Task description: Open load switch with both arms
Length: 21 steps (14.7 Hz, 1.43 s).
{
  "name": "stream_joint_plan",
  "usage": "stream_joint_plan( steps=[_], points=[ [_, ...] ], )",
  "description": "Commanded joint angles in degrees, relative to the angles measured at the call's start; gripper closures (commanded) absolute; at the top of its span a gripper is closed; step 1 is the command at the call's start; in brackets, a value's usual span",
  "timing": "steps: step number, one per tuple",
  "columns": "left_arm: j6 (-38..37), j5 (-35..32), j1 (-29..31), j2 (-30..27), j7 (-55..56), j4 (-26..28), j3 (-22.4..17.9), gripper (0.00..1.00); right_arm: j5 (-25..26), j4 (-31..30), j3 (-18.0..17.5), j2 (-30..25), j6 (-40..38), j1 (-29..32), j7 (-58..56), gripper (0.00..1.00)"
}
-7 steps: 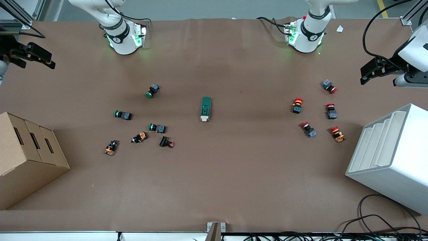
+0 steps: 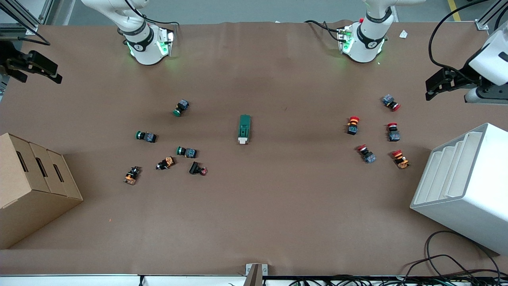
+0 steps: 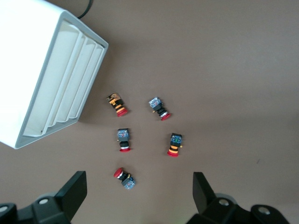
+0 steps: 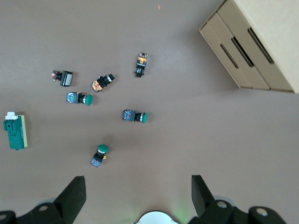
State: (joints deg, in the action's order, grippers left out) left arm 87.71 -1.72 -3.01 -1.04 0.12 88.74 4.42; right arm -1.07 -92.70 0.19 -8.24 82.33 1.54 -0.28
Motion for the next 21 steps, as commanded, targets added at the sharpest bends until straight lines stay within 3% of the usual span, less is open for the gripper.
stream_joint_plan(
  steps=[1, 6, 10, 15, 19, 21],
  points=[
    [-1.0, -1.1, -1.4, 3.3, 3.0, -3.6, 4.5, 0.0, 1.2, 1.6, 0.0, 0.2, -0.1, 0.0, -2.6, 0.0],
    [3.1, -1.2, -4.4, 8.0, 20.1, -2.9, 14.1, 0.0, 1.2, 5.8, 0.0, 3.2, -0.8, 0.0, -2.1, 0.0],
    [12.5, -4.3, -17.9, 10.9, 37.9, 0.3, 15.4, 0.0, 1.6, 6.0, 0.0, 3.3, -0.9, 0.0, -2.2, 0.0],
    [19.0, -22.3, -36.5, 23.3, 63.3, 0.2, 15.5, 0.0, 1.5, 5.8, 0.0, 3.3, -2.4, 0.0, -1.7, 0.0],
    [22.5, -28.7, -44.6, 31.4, 76.6, 0.3, 15.7, 0.0, 1.7, 5.6, 0.2, 5.6, -2.4, 0.0, -2.0, 0.0],
    [23.5, -36.2, -47.0, 36.1, 83.7, 0.3, 15.8, 0.0, 1.9, 5.8, 0.2, 6.5, -2.1, 0.2, -2.2, 0.0]
  ],
)
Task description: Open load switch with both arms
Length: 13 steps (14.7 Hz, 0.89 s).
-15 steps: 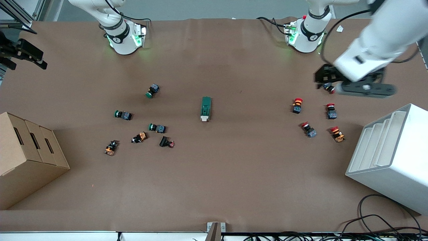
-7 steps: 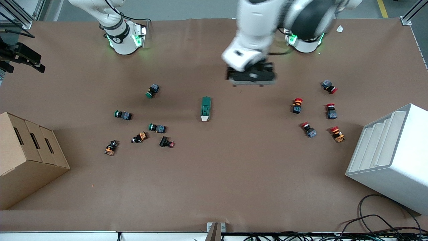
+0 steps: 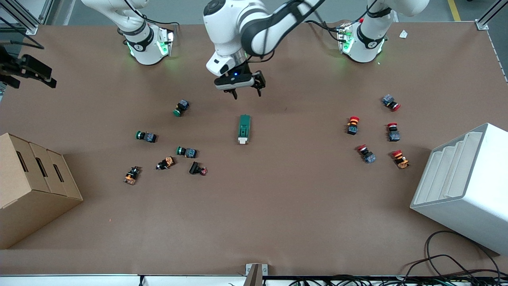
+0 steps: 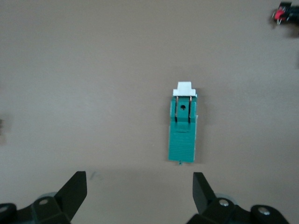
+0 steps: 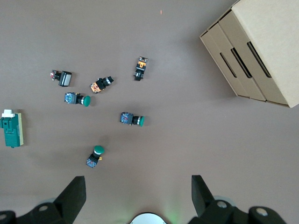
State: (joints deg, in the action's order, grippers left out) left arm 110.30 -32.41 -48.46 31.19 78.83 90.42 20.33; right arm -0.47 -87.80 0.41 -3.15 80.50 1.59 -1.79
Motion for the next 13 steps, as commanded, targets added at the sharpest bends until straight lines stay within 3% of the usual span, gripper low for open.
stream_joint_plan(
  steps=[1, 4, 7, 10, 13],
  points=[
    [2.5, -7.6, -2.6, 5.6, 8.6, -1.3, -0.1, 0.0, 1.3, 0.9, 0.0, 1.7, -0.1, 0.2, -0.5, 0.0],
    [6.6, -17.4, -4.5, 9.6, 21.6, -0.2, -0.1, 0.0, 2.3, 1.2, 0.5, 8.1, 0.1, 0.5, -0.7, 0.0],
    [11.6, -28.7, -4.9, 11.3, 33.5, 4.1, -0.1, 0.01, 5.4, 0.8, 0.4, 9.1, 0.9, -0.5, 0.8, 0.0],
    [14.4, -41.6, -4.7, 12.7, 43.7, 8.3, -0.1, 0.01, 3.0, -0.5, 0.0, 10.8, 1.0, -2.4, 15.7, 0.0],
    [14.7, -49.8, -4.4, 13.7, 48.9, 10.8, -0.2, 0.01, 1.6, -0.4, -0.2, 13.7, 1.2, -8.4, 35.6, 0.0]
  ],
)
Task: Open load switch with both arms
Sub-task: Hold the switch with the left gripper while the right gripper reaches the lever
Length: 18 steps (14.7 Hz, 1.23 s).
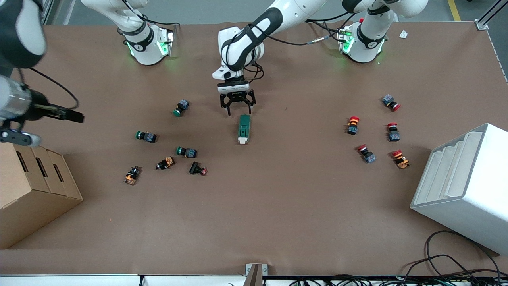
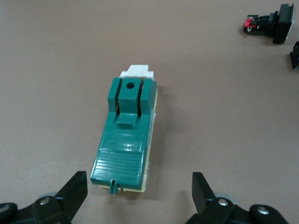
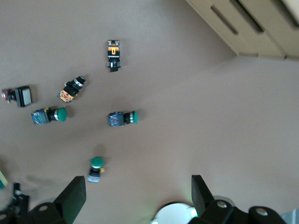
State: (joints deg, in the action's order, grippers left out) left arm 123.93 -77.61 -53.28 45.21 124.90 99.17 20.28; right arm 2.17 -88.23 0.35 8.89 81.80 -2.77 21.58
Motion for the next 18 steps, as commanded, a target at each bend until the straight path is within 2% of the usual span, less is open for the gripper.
stream_joint_plan(
  steps=[1, 5, 7, 9, 13, 18],
  points=[
    [1.0, -6.4, 0.5, -0.1, 5.2, 2.5, -0.2, 0.01, -2.8, 0.2, -0.2, 2.7, 0.0, -5.6, 18.4, 0.0],
    [1.0, -15.0, 0.5, 1.0, 14.0, 5.1, -0.4, 0.01, -7.3, 0.8, -0.3, 8.1, 3.1, -11.4, 41.2, 0.0],
    [0.5, -19.8, 0.4, 2.0, 18.8, 5.3, -0.6, 0.01, -12.3, 1.2, -0.3, 12.2, 5.4, -13.6, 53.0, 0.0],
    [-0.9, -21.8, 0.2, 2.0, 19.9, 7.3, -0.8, 0.01, -15.0, 3.8, -0.3, 17.3, 8.0, -15.3, 61.9, 0.0],
    [-4.7, -23.5, 0.0, 2.0, 21.3, 7.8, -0.7, 0.01, -15.9, 11.5, -0.4, 28.5, 11.9, -22.0, 79.5, 0.0],
    [-10.8, -25.0, -1.6, 5.0, 21.4, 7.5, -0.9, 0.01, -20.3, 12.3, -0.3, 35.0, 22.7, -27.8, 91.2, 0.0]
  ],
)
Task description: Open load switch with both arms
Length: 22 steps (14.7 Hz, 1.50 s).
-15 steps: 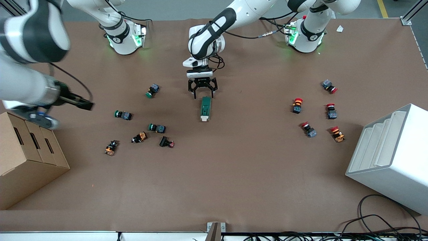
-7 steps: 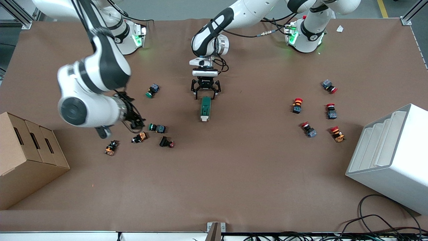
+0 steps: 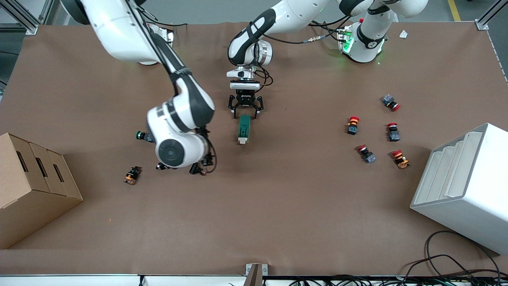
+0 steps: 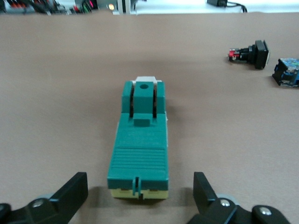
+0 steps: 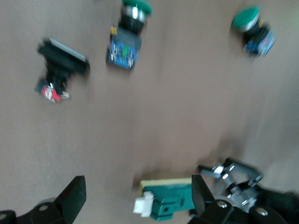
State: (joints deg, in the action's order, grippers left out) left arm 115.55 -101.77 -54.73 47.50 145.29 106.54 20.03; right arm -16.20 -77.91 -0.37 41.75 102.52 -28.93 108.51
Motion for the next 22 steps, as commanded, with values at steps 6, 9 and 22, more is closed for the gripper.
stream_joint_plan(
  steps=[6, 9, 22],
  points=[
    [-4.6, -2.8, -0.6, 5.1, 3.0, -0.3, -0.6, 0.01, -1.9, 2.0, 0.5, 7.2, 7.5, -7.5, 11.5, 0.0],
    [-4.9, -2.8, -0.6, 5.2, 3.3, -0.4, -0.6, 0.01, -2.0, 1.8, 0.5, 8.1, 7.4, -9.4, 12.0, 0.0],
    [-5.0, -2.8, -0.6, 5.1, 3.3, -0.4, -0.5, 0.01, -3.4, 3.5, -2.1, 8.0, -1.3, -9.0, 11.9, 0.0]
  ],
)
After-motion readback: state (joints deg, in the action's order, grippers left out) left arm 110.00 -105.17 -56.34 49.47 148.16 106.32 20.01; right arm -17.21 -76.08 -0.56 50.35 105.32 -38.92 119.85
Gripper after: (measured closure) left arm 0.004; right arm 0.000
